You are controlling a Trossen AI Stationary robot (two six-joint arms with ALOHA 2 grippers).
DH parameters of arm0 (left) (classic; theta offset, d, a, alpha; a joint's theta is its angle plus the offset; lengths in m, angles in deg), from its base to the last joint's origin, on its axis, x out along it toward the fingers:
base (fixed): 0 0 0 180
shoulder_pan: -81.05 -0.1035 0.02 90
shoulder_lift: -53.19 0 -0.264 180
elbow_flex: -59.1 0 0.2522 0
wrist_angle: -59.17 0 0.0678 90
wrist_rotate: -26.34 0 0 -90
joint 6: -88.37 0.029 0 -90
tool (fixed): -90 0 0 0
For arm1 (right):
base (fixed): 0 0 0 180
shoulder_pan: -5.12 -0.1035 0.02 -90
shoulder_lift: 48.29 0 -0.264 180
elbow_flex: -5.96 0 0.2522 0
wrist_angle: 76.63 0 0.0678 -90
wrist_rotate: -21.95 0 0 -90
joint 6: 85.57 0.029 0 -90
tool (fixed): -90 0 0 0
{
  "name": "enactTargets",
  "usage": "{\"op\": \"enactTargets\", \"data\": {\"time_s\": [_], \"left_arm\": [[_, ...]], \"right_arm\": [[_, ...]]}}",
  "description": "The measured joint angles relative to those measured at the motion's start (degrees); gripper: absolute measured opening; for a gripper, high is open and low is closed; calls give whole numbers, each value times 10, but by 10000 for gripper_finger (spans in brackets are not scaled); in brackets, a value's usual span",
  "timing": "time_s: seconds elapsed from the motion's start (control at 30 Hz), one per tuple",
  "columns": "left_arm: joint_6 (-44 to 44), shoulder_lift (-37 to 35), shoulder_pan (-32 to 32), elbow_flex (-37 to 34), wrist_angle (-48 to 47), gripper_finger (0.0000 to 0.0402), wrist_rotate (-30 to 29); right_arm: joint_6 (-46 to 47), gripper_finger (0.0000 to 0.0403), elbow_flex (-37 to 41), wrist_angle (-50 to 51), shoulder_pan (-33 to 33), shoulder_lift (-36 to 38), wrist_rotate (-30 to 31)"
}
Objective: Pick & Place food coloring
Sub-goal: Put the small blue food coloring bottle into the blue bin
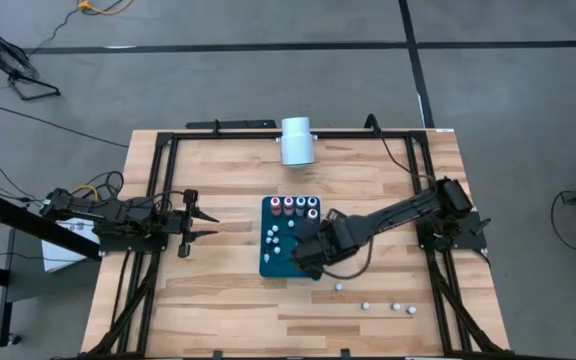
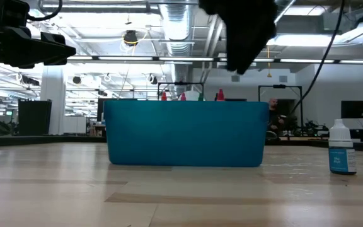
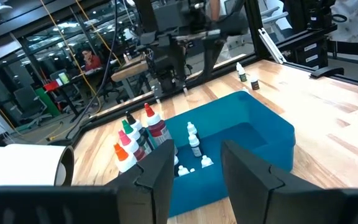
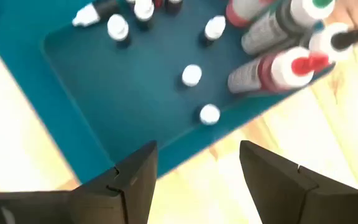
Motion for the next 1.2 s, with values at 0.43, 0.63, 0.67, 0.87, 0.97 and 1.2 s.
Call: {"op": "enactTargets", "data": {"time_s": [0.43,0.63,0.67,0.87,0.97,1.2], "left_arm": [[0,0,0,0,0,123,0],[-1,0,0,0,0,123,0],[-1,0,0,0,0,123,0],[0,0,0,0,0,123,0],[0,0,0,0,0,123,0],[-1,0,0,0,0,123,0]], "right_arm": [[0,219,1,-9,-66,16,0],[48,219,0,-12,-79,39,-54],[65,219,0,-12,-79,42,-69],[133,219,0,14,-84,46,-129],[165,219,2,24,-90,40,-149],[200,219,1,29,-103,6,-151]]}}
